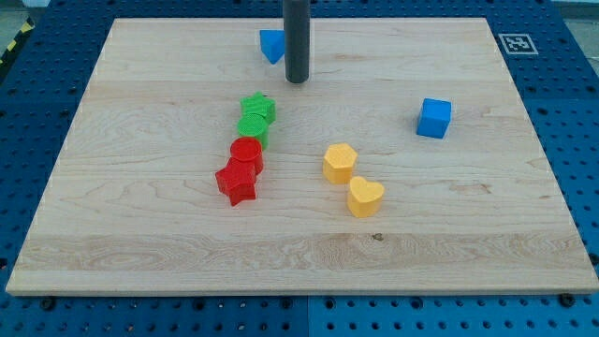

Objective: Move your arm below blue cube

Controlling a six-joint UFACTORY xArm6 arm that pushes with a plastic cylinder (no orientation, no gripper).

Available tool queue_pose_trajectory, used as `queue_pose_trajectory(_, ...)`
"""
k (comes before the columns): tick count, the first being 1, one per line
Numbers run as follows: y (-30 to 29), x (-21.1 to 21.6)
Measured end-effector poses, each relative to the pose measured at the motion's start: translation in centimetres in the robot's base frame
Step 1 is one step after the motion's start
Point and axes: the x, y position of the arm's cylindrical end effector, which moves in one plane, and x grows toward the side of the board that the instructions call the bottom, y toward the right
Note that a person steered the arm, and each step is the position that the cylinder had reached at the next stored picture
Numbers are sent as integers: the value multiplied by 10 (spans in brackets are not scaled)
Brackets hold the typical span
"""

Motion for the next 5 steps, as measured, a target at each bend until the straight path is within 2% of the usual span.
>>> queue_pose_trajectory(2,1,16)
queue_pose_trajectory(3,3,48)
queue_pose_trajectory(5,3,48)
